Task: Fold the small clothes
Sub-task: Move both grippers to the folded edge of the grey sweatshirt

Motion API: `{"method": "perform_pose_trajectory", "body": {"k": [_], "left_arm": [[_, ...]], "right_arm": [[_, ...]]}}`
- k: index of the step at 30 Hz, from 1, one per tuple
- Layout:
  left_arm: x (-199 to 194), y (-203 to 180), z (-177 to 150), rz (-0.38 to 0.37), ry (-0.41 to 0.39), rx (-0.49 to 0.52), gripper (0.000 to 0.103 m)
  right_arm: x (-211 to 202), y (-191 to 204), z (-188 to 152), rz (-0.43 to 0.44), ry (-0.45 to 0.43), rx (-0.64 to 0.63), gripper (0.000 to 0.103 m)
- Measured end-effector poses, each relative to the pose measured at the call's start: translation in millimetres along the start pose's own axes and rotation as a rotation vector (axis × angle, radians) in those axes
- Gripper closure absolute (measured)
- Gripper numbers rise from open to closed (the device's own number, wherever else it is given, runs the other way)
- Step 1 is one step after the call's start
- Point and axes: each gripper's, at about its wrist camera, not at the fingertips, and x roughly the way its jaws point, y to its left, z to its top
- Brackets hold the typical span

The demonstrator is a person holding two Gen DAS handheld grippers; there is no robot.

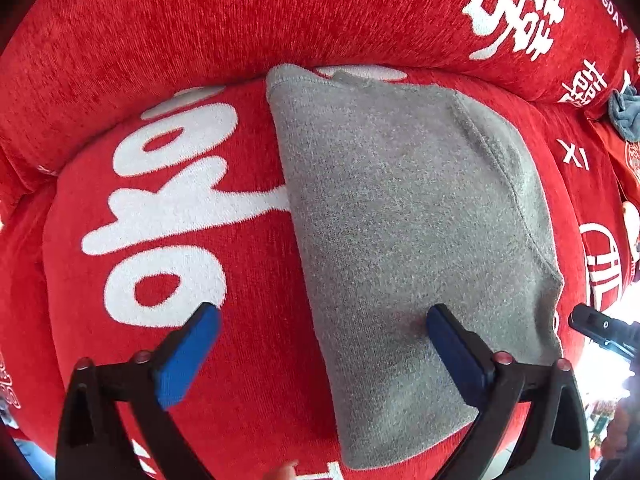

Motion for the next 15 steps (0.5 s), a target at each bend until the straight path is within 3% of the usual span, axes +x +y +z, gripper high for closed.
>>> {"method": "perform_pose_trajectory", "body": {"k": [5,10,15], "left_arm": [[-1.4,-0.4,-3.3,0.002,0.016,0.024,0.0],[1.4,11.6,-2.9,0.012,0.04,-0.014,0.0],[3.8,16.4,-5.3,0.003,0.071,-0.012,0.0]], "right_arm": [[-1.0,1.3,6.3,0.004,-0.014,-0.007,0.049],[-0.9,2.3,10.3,0.009,-0.012,-0.025,0.044],[2.4,-0.2,14.3,0.024,0.004,-0.013,0.043]]}}
